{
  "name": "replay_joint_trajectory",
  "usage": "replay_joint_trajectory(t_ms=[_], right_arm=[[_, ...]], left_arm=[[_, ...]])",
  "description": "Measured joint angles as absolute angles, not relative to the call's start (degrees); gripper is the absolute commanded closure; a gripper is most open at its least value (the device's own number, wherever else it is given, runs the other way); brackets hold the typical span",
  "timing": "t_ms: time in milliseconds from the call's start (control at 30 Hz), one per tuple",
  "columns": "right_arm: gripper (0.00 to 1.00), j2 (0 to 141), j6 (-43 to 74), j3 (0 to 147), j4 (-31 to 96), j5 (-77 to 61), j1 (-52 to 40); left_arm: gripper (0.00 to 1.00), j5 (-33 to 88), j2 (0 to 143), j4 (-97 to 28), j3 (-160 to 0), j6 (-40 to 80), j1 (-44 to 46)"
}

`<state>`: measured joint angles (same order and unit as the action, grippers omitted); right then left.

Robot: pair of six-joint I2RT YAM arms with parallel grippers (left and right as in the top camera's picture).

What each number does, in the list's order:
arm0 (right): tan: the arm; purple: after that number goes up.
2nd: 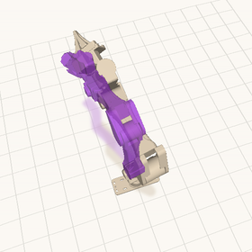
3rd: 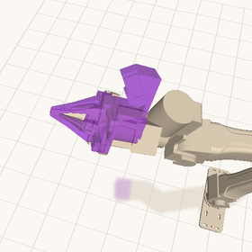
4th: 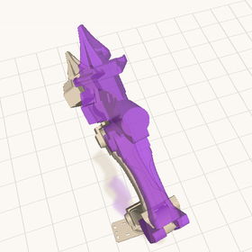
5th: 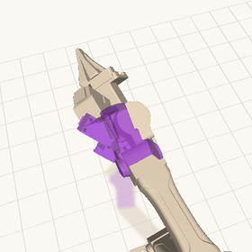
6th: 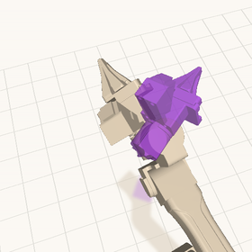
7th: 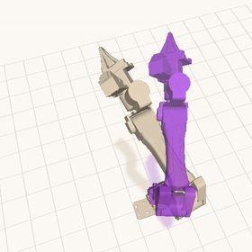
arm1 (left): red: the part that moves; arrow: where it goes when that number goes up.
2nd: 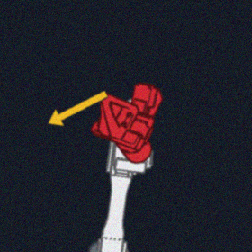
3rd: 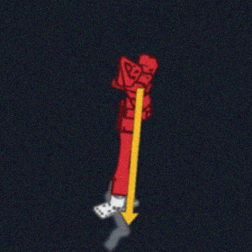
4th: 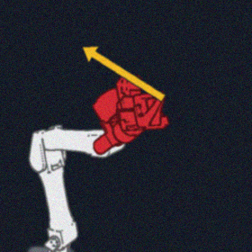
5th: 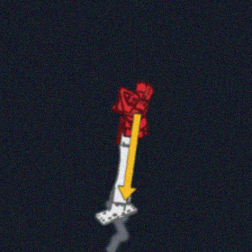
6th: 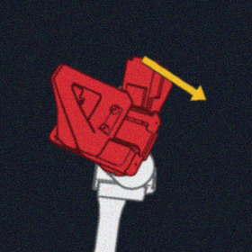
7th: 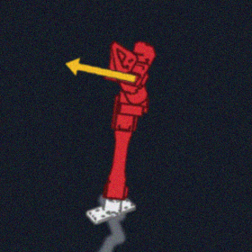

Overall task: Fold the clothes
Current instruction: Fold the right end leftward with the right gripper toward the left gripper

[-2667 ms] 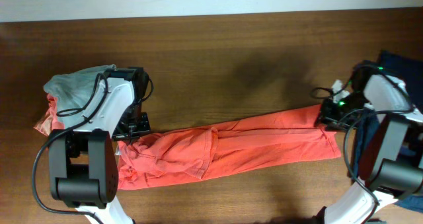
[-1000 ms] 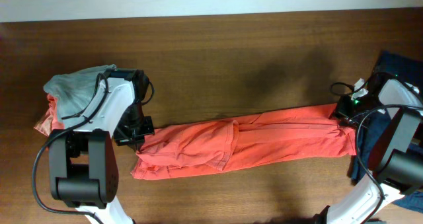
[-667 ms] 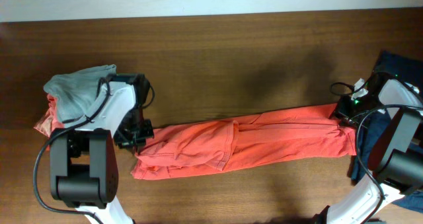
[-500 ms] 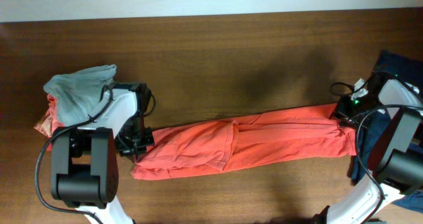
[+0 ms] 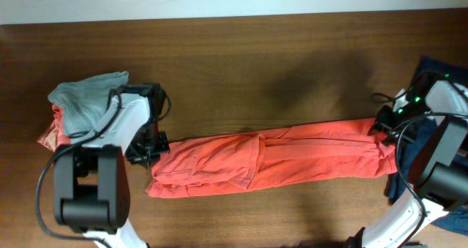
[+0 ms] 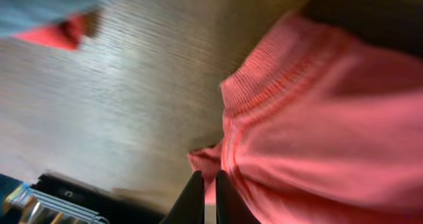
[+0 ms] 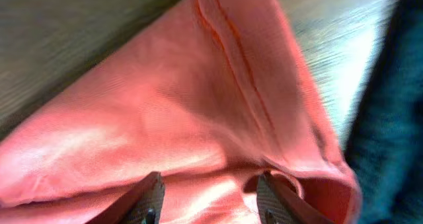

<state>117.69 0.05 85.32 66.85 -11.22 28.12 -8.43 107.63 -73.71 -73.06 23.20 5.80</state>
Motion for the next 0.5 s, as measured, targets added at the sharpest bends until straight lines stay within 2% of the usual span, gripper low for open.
replay_joint_trajectory(t_ms=[233, 500], right_arm=[[0.46, 113.3, -4.8, 91.8, 74.5, -14.1, 26.4], [0.38, 110.8, -11.2, 89.4, 75.1, -19.9, 10.3]], left_arm=[[0.91, -7.7, 98.8, -73.9, -76.8, 23.2, 5.8], [0.91, -2.8, 97.0, -70.3, -75.9, 22.9, 5.8]])
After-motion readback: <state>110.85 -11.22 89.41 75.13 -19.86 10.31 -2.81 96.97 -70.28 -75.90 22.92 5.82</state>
